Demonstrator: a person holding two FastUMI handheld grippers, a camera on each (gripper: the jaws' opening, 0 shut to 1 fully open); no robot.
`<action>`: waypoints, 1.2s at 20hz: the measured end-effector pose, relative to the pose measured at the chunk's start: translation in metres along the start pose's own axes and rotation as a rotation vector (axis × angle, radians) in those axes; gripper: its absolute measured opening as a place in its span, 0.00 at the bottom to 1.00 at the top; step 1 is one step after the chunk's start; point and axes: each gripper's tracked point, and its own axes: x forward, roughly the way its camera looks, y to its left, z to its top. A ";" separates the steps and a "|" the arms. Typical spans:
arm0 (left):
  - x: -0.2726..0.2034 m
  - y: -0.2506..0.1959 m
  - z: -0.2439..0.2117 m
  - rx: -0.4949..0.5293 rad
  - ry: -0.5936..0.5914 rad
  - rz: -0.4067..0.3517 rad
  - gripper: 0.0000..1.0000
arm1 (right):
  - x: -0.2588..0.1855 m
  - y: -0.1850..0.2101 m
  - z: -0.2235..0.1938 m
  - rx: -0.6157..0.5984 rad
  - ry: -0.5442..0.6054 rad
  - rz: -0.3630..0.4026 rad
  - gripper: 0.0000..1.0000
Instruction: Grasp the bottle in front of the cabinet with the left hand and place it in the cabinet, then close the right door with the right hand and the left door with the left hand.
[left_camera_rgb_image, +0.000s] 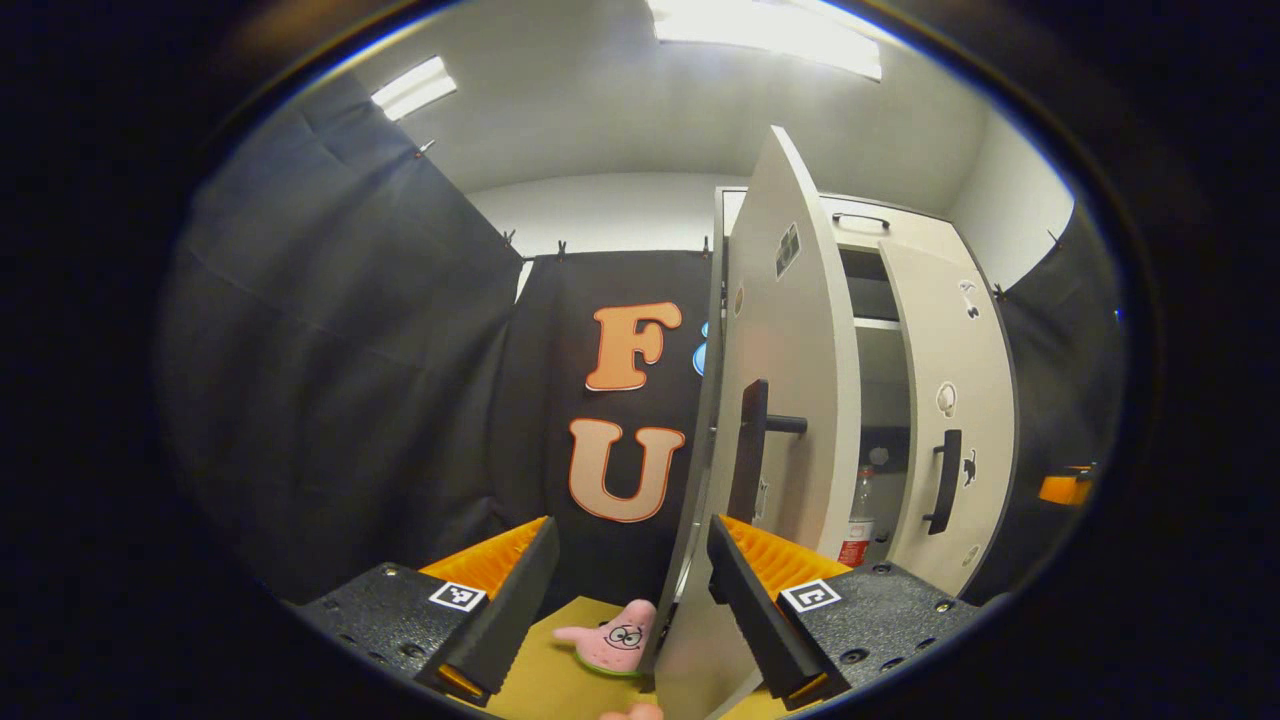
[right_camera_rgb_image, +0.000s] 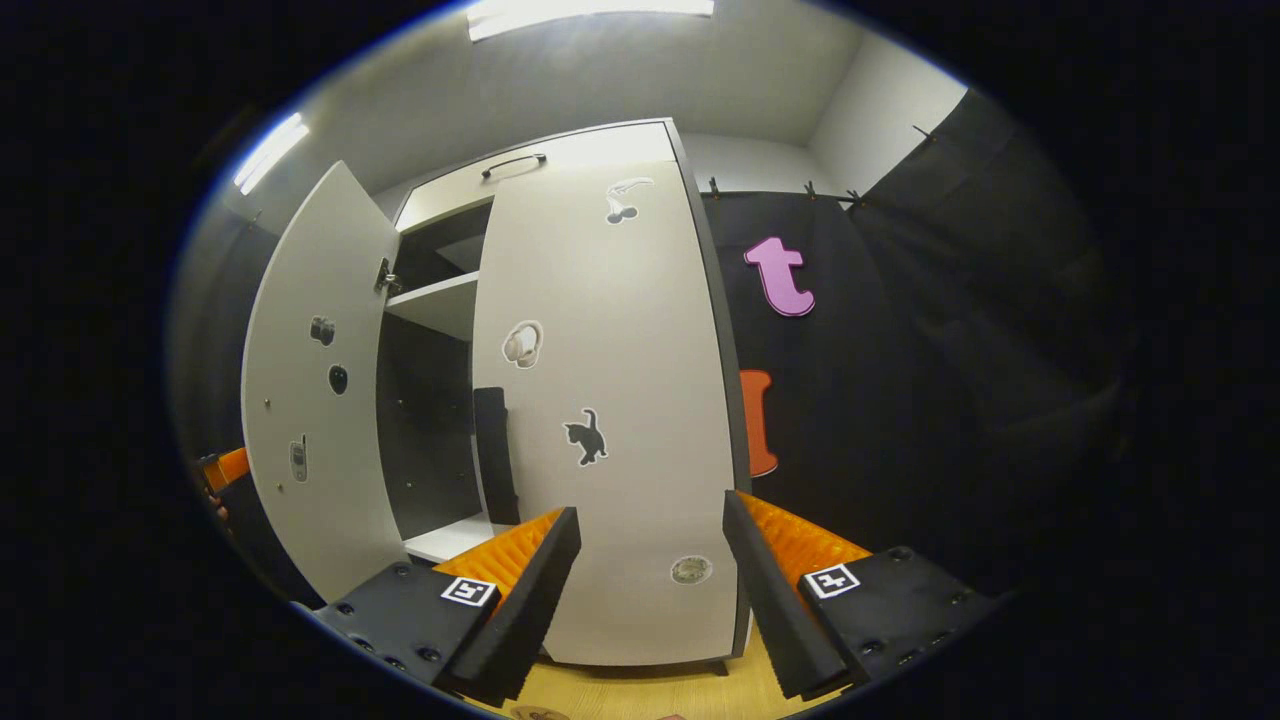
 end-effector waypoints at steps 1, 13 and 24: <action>0.001 -0.003 -0.002 -0.020 0.003 -0.010 0.92 | -0.003 -0.003 0.000 0.002 0.004 -0.007 0.96; 0.015 -0.111 -0.020 -0.153 0.042 -0.264 0.94 | -0.039 -0.054 0.007 -0.013 0.004 -0.139 0.96; 0.059 -0.176 -0.040 -0.159 0.071 -0.376 0.94 | -0.064 -0.082 0.006 -0.043 0.019 -0.226 0.96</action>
